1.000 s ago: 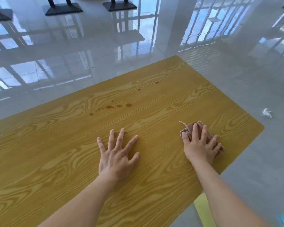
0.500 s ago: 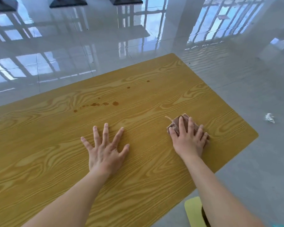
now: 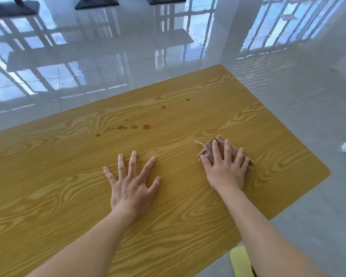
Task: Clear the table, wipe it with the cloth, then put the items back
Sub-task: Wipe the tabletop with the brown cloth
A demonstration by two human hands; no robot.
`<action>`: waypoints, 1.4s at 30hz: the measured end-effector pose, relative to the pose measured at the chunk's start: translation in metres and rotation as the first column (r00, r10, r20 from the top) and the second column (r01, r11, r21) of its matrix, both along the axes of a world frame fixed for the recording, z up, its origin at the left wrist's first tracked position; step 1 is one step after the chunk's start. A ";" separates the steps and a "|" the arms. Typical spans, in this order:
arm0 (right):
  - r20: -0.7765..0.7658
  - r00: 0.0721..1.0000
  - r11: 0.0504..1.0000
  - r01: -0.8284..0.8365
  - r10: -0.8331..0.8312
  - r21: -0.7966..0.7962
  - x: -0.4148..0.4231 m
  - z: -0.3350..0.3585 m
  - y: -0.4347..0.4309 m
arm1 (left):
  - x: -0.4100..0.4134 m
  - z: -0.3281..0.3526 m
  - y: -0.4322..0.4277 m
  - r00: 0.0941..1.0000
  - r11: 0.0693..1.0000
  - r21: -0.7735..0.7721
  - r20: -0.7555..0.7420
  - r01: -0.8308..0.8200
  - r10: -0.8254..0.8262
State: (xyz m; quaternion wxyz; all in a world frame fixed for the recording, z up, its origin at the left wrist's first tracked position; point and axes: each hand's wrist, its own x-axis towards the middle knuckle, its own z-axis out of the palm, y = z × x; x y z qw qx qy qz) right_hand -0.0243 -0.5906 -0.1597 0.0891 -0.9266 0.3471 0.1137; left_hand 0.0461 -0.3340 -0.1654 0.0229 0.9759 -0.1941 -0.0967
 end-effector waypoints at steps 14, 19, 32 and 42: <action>0.017 0.999 0.999 -0.052 0.052 -0.014 -0.001 -0.002 0.010 | 0.002 -0.002 -0.001 0.999 1.000 -0.008 -0.027 -0.020 0.020; 0.080 0.830 0.833 -0.552 0.552 -0.016 -0.032 0.001 0.044 | 0.031 0.005 -0.043 0.998 0.994 -0.099 -0.051 0.041 -0.046; 0.062 0.967 0.969 -0.245 0.247 -0.032 0.016 0.000 -0.029 | 0.036 -0.002 -0.069 0.998 0.996 -0.062 0.008 0.070 -0.070; 0.027 0.997 0.997 0.072 -0.071 -0.040 0.072 -0.004 -0.113 | 0.038 -0.002 -0.071 0.998 0.994 -0.088 0.021 0.065 -0.063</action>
